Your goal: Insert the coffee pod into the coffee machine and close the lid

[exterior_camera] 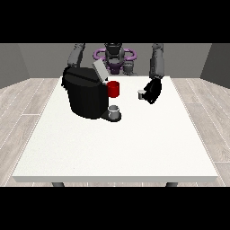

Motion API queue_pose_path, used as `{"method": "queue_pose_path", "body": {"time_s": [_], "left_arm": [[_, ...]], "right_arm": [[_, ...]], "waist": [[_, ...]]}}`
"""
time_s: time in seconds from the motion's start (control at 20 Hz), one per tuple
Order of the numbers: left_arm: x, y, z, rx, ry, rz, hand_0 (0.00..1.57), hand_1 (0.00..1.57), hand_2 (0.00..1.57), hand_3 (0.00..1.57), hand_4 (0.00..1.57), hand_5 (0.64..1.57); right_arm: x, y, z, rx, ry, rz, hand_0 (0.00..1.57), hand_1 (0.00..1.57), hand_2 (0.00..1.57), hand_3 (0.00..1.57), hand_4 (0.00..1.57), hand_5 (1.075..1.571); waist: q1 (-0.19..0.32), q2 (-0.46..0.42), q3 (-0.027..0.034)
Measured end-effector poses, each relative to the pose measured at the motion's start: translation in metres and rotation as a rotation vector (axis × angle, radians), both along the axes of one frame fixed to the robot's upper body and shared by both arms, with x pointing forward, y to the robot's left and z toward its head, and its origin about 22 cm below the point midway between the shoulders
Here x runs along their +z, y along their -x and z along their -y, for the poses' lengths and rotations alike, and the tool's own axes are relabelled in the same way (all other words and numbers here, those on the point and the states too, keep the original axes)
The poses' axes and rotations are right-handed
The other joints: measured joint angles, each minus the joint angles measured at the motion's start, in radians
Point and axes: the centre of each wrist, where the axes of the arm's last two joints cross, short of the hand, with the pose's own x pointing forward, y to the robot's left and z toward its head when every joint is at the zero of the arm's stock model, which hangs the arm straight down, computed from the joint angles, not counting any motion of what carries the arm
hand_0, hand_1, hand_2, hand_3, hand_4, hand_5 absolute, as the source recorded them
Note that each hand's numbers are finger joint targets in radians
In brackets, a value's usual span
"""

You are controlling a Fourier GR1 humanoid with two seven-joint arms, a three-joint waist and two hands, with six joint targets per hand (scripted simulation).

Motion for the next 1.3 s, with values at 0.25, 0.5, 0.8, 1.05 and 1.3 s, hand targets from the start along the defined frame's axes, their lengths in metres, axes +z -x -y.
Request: {"method": "queue_pose_path", "body": {"time_s": [0.25,0.5,0.8,1.05,1.3], "left_arm": [[0.001,-0.004,0.002,-0.026,0.051,-0.002,1.43,1.43,1.42,1.30,0.59,1.571],[0.010,-0.014,0.019,-0.056,0.097,-0.015,1.40,1.40,1.38,1.28,0.60,1.571],[0.020,-0.021,0.044,-0.102,0.138,-0.046,1.36,1.36,1.38,1.33,0.56,1.571],[0.026,-0.021,0.045,-0.113,0.153,-0.058,1.26,1.26,1.31,1.26,0.58,1.571],[0.040,-0.027,0.061,-0.134,0.177,-0.078,1.50,1.50,1.47,1.40,0.63,1.571]], "right_arm": [[-0.008,0.003,0.011,-0.013,-0.009,-0.028,0.00,0.00,0.00,0.00,0.32,1.571],[-0.019,0.004,0.008,-0.030,-0.026,-0.062,0.00,0.00,0.00,0.00,0.28,1.571],[-0.040,0.014,0.017,-0.039,-0.018,-0.126,0.00,0.00,0.00,0.00,0.29,1.571],[-0.048,0.022,0.022,-0.028,0.002,-0.158,0.00,0.00,0.00,0.00,0.25,1.571],[-0.051,0.024,0.020,-0.035,0.003,-0.170,0.00,0.00,0.00,0.00,0.32,1.571]], "waist": [[0.009,-0.029,-0.0039],[0.022,-0.065,-0.0051],[0.051,-0.136,-0.0052],[0.055,-0.176,-0.0055],[0.055,-0.208,-0.0054]]}}
